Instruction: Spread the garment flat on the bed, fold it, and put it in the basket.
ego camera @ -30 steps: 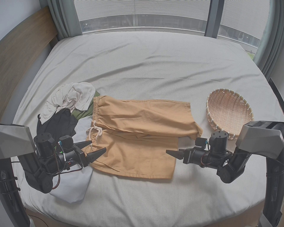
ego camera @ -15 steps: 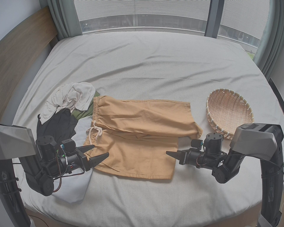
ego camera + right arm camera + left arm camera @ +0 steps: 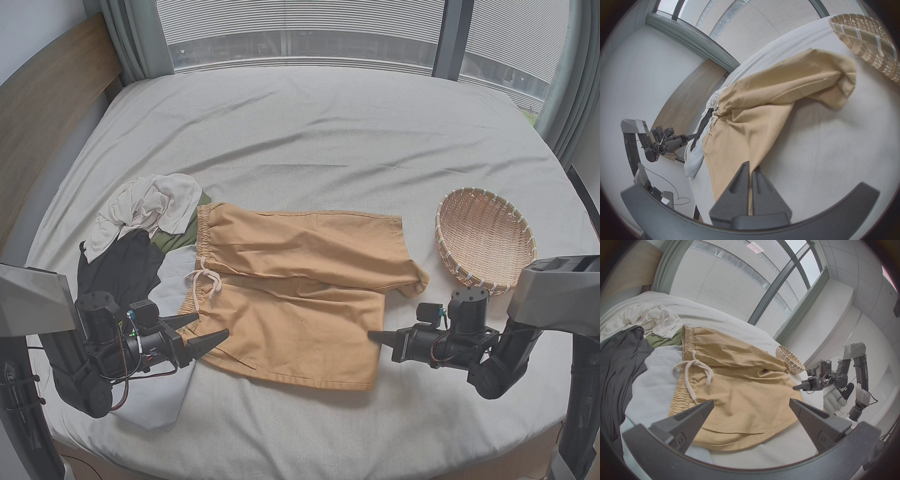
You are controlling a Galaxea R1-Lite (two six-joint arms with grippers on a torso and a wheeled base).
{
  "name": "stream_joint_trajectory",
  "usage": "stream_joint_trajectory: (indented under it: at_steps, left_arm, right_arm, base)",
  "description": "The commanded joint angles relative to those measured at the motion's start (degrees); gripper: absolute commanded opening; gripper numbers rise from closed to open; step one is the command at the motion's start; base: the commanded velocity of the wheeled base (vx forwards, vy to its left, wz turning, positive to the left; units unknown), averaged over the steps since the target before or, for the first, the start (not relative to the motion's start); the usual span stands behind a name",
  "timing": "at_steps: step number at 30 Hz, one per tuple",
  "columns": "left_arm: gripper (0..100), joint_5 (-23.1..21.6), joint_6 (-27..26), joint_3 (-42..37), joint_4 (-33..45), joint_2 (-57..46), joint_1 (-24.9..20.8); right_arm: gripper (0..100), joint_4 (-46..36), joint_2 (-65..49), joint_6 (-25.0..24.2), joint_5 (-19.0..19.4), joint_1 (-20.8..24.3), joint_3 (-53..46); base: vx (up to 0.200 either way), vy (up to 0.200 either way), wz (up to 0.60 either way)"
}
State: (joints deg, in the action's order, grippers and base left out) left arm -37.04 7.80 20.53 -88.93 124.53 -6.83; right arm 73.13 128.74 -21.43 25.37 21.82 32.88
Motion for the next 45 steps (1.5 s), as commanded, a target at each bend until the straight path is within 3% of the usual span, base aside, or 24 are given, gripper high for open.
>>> stream_joint_trajectory:
  at_steps: [1,8,16,17,23,30,45]
  left_arm:
    - [100,-0.1,0.0,-0.2,0.0,-0.1,0.7]
    - [100,0.0,0.0,-0.6,0.0,-0.3,0.8]
    - [100,-0.1,0.0,-1.0,0.0,-0.2,0.7]
    - [100,-0.1,0.0,-1.0,0.0,-0.1,0.7]
    - [100,-0.1,0.0,-1.0,0.0,0.2,0.5]
    - [100,-0.1,0.0,-1.0,0.0,0.3,0.8]
    - [100,0.0,0.0,-1.0,0.0,0.5,0.9]
  right_arm:
    - [0,0.1,-5.1,1.0,-0.8,0.2,-5.0]
    - [0,-0.1,-5.3,1.0,-0.8,0.2,-6.3]
    - [0,-0.5,-1.8,1.4,-0.8,1.2,-0.3]
    - [100,-0.4,-1.5,1.4,-0.8,1.7,1.3]
    - [100,-5.0,1.6,1.2,-0.8,6.0,10.5]
    - [100,-7.1,4.1,1.1,-0.8,7.6,16.0]
    - [100,-7.5,-0.3,0.9,-0.8,7.1,13.7]
  base:
    - [0.0,0.0,0.0]
    - [0.0,0.0,0.0]
    - [0.0,0.0,0.0]
    - [0.0,0.0,0.0]
    - [0.0,0.0,0.0]
    - [0.0,0.0,0.0]
    - [0.0,0.0,0.0]
